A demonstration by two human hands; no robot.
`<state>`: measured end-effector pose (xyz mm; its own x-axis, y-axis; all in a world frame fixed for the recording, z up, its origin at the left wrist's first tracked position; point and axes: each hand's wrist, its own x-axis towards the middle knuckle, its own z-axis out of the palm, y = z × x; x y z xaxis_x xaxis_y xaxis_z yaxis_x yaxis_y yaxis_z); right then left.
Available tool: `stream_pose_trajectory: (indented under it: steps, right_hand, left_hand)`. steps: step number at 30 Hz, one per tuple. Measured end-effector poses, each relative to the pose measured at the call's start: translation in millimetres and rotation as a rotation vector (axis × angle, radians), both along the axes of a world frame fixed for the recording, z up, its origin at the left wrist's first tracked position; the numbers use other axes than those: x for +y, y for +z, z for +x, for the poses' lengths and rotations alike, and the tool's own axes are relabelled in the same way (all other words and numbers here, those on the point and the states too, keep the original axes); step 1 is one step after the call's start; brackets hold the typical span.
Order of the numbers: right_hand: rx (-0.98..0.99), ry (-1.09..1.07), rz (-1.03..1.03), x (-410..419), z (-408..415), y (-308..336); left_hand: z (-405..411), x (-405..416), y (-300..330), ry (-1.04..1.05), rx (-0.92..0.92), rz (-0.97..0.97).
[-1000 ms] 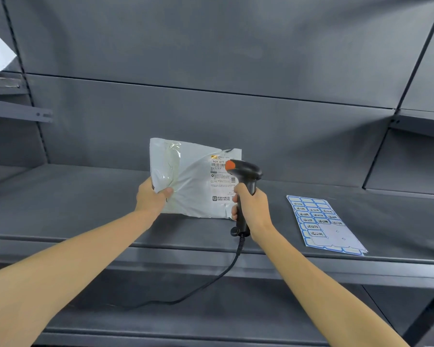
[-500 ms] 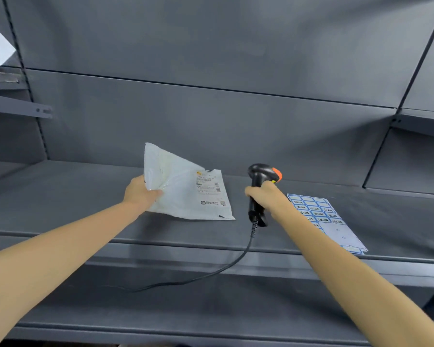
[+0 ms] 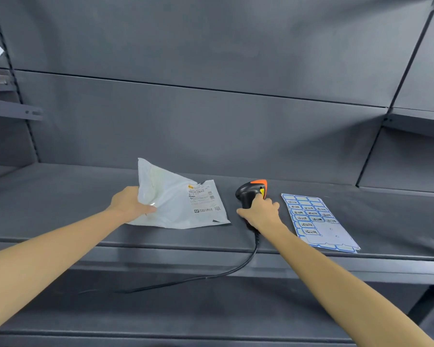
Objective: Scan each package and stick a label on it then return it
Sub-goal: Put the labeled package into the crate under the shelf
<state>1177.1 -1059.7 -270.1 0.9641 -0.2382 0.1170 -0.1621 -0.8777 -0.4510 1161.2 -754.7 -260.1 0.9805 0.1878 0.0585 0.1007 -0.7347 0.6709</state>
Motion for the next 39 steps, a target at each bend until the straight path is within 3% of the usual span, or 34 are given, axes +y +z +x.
stream_pose_trajectory:
  steps: [4,10,14,21,26,31,39]
  right_hand:
    - [-0.010,-0.011,-0.092,-10.7,0.7,1.2]
    - [0.014,-0.259,-0.093,-76.4,5.8,18.0]
    - [0.194,-0.432,-0.026,-130.7,1.0,26.2]
    - [0.321,-0.379,-0.085,-166.4,-7.9,24.5]
    - [0.270,-0.463,-0.028,-166.9,-5.5,16.8]
    - [0.125,-0.479,0.002,-174.3,-1.9,15.1]
    - [0.307,-0.393,0.037,-181.9,-3.6,23.2]
  left_hand:
    - [2.2,-2.1,-0.1,0.059,0.020,0.310]
    - [5.1,-6.4,1.0,0.190,-0.007,0.371]
    - [5.1,-13.1,1.1,0.221,-0.064,0.363]
    - [7.8,-38.5,-0.4,0.005,-0.178,0.322]
    - [4.9,-52.7,-7.4,-0.176,-0.035,0.182]
    - [5.8,-45.8,-12.5,-0.260,0.058,0.169]
    - [2.5,-40.5,-4.7,-0.323,0.111,0.200]
